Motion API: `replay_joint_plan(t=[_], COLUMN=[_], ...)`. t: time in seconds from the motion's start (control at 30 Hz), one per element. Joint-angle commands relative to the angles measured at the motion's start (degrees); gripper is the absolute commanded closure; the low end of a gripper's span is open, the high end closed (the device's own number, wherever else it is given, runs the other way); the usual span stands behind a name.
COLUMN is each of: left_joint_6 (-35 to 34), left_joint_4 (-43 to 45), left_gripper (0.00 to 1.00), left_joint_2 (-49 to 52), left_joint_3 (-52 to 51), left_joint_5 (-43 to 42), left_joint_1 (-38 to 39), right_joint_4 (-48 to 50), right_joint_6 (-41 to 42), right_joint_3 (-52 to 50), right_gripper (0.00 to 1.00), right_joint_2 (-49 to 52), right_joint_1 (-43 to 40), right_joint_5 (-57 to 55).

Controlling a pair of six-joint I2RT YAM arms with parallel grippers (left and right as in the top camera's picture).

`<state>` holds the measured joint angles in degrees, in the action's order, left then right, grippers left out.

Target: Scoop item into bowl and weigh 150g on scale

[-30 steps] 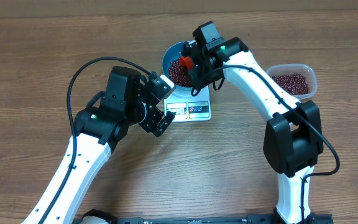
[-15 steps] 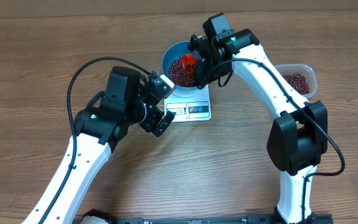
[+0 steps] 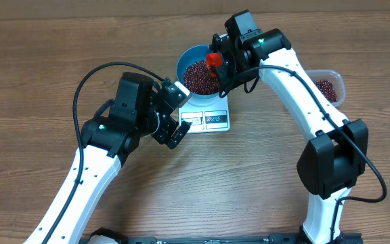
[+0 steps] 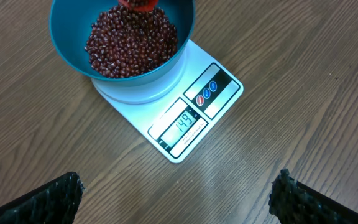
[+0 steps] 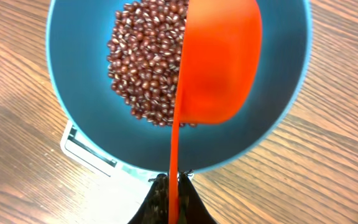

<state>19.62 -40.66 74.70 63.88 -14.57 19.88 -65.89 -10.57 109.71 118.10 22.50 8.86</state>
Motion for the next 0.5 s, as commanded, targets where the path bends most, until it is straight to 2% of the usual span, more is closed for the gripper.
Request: replay_joint_plan(t=[0.0,0.2,0.47], left_joint_6=[-0.5,-0.5,-0.5], left_joint_4=[0.2,0.2,0.2], left_gripper=[0.00,0.00,0.00], left_joint_2=[0.2,0.2,0.2], left_joint_3=[-0.1,-0.1,-0.1], left_joint_5=[-0.1,-0.1,-0.1], left_joint_1=[0.4,0.4,0.4], right_joint_4=[-0.1,-0.7,-0.7], right_joint_6=[-0.3,-0.4,-0.4], right_joint_3=[1.8,1.8,1.8], right_gripper=[0.96,0.96,0.96], right_joint_2=[-2.1,-2.1,-2.1], right_joint_1=[0.4,2.9,3.8], right_joint_5=[-4.1,-9.5,-10.3])
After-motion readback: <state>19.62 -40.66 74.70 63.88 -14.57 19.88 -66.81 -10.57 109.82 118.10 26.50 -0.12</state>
